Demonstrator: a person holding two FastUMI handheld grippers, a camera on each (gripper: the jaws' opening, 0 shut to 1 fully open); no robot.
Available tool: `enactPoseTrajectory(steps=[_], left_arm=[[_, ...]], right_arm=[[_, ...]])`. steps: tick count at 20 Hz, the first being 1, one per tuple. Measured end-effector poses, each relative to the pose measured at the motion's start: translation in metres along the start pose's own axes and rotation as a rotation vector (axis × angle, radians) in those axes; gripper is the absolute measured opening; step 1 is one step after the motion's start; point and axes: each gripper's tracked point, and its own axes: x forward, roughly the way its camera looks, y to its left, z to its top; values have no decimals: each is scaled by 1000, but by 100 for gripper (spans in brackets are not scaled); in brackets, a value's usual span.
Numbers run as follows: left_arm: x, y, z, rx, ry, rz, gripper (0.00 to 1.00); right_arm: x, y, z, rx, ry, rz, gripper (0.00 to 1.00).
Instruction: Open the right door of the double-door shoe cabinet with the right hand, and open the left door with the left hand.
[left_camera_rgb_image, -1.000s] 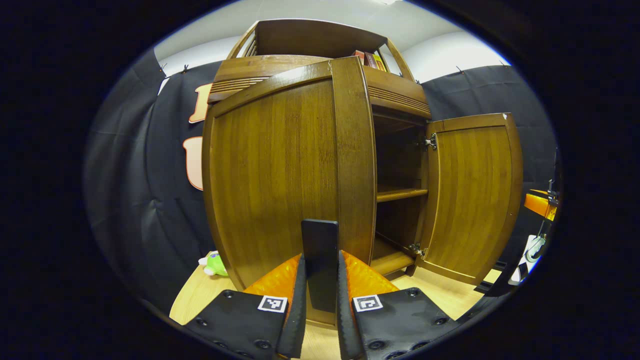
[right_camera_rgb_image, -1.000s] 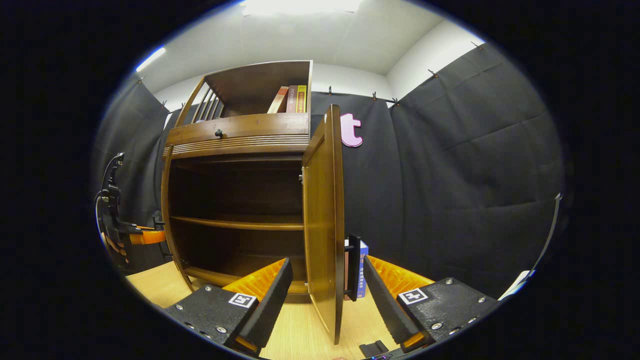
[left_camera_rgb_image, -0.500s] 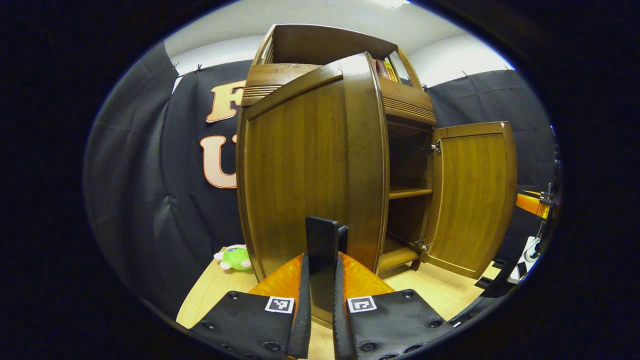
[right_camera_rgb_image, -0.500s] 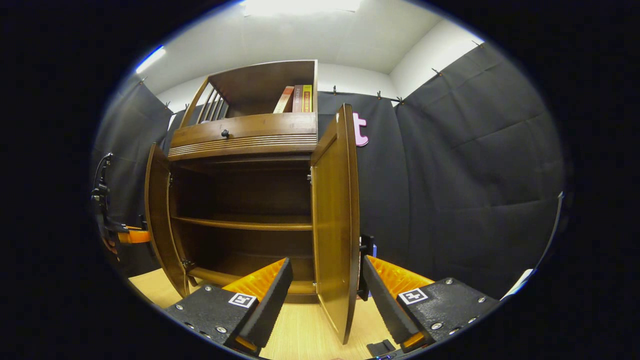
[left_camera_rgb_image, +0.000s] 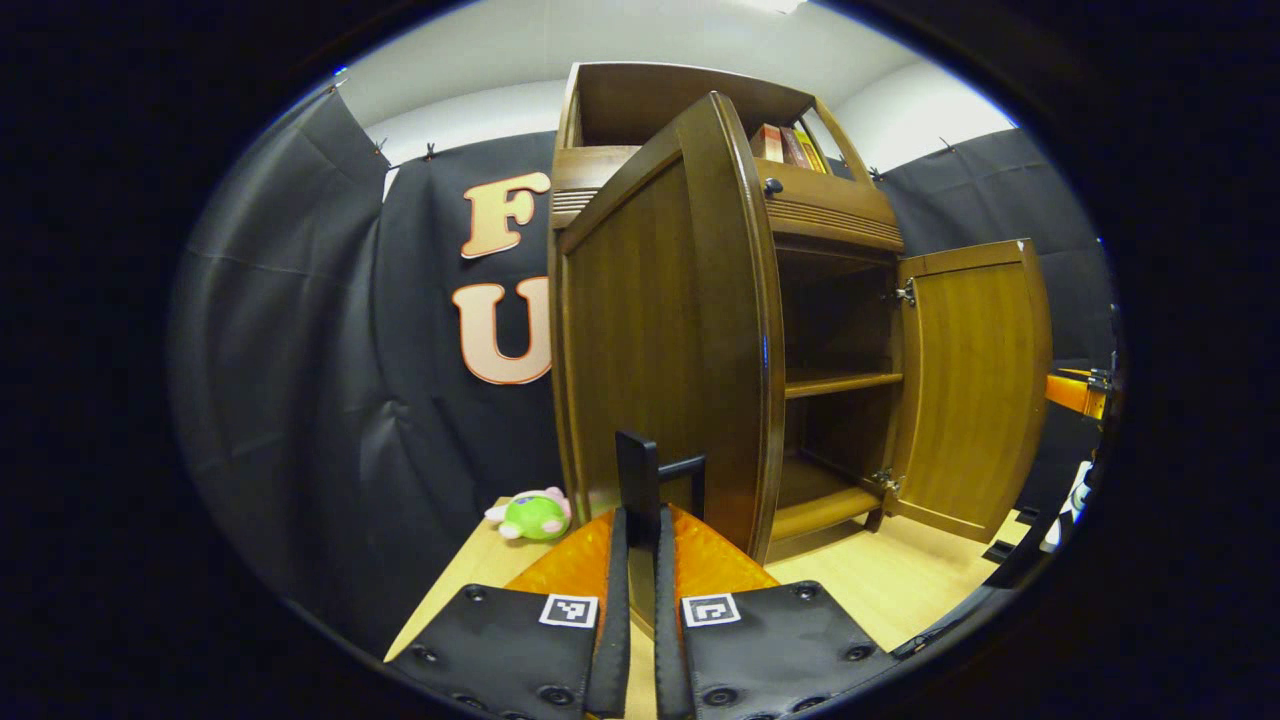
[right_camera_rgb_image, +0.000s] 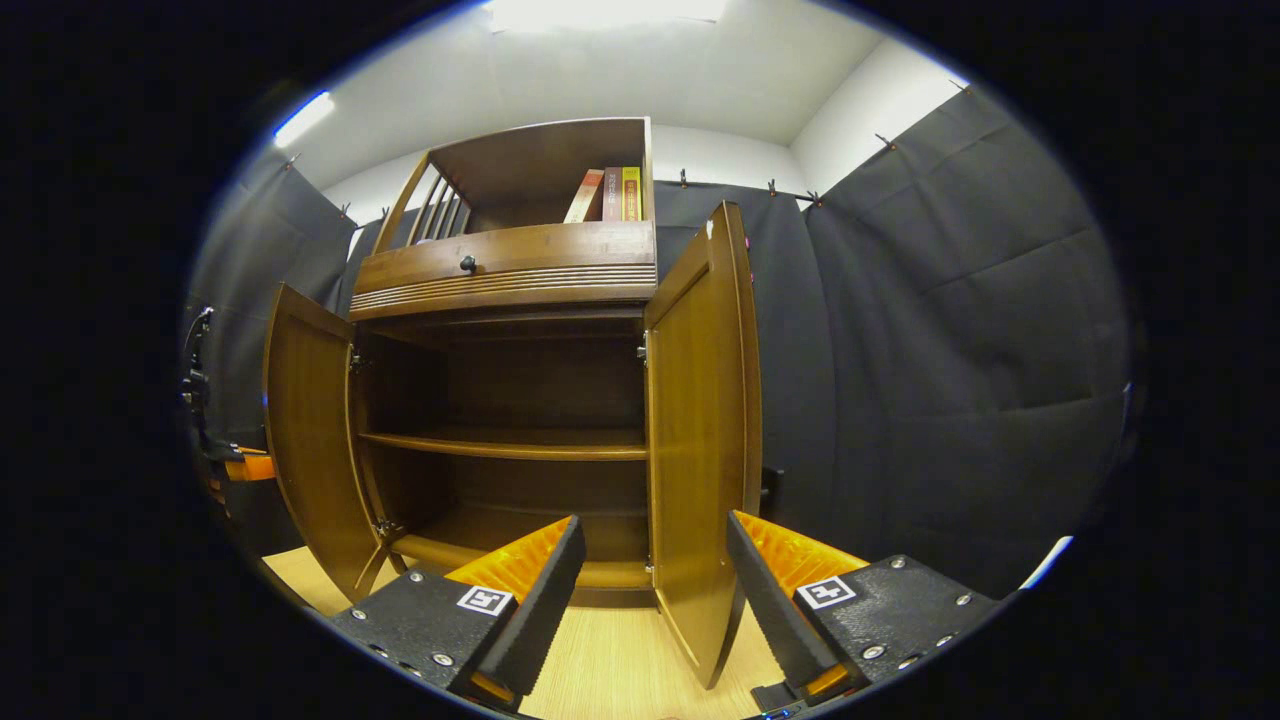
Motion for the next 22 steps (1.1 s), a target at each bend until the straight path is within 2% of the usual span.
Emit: enactPoseTrajectory(steps=[1, 3, 5, 8, 15, 16, 17, 22], left_arm=[[-1, 10, -2, 0, -2, 20, 17], [-8, 25, -1, -12, -4, 47, 10], [-10, 33, 0, -30, -13, 43, 11], [-12, 40, -1, -28, -10, 44, 11], [-25, 59, 0, -31, -9, 36, 10], [-27, 62, 2, -32, -11, 39, 10], [-30, 65, 3, -35, -15, 44, 10], [-34, 73, 1, -58, -7, 53, 10]], right_arm=[[1, 4, 0, 3, 1, 7, 99], [2, 11, 0, 4, -1, 22, 99], [3, 17, 1, 10, -6, 31, 77], [6, 24, 1, 13, -5, 43, 99], [8, 24, 3, 6, -6, 36, 99], [9, 25, 3, 9, -7, 36, 88], [9, 26, 4, 11, -8, 39, 99], [8, 38, 3, -4, -8, 60, 99]])
